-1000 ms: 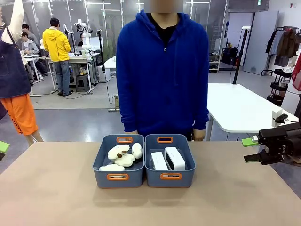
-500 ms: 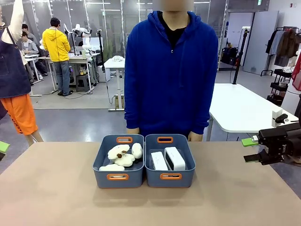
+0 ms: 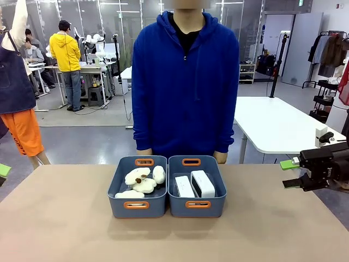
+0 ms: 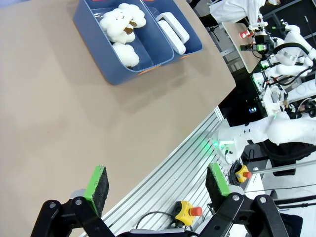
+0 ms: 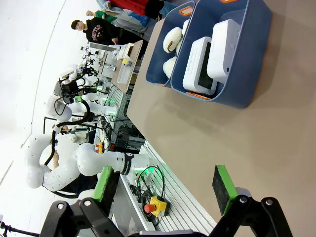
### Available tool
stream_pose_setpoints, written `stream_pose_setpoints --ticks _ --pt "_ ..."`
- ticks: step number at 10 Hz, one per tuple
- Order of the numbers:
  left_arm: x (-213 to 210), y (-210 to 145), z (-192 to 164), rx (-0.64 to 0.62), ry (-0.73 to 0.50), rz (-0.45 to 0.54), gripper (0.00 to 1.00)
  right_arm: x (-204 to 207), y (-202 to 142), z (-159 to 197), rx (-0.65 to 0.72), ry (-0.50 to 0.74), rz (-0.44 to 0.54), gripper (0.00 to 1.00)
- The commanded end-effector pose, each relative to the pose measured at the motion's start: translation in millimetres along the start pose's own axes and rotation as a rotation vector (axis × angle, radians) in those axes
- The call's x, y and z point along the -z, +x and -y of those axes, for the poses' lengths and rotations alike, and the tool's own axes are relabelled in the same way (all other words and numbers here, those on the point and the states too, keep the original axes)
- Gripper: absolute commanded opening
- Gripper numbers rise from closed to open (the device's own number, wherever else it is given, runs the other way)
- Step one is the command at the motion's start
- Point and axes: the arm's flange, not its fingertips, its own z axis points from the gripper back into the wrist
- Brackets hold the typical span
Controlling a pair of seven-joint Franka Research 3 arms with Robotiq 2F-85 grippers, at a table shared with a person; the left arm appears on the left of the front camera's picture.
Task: Sort the digital clocks into the basket.
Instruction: Pick up the Digital clock from the table and place it into the empty Plastic storage basket.
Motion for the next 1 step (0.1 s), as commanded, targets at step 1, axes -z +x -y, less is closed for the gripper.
stream_pose_setpoints --ticks 1 --pt "-3.8 -0.3 -0.4 0.012 0.0 -0.012 1.0 -1.5 0.3 -1.4 -0.002 -0.002 -0.01 1.0"
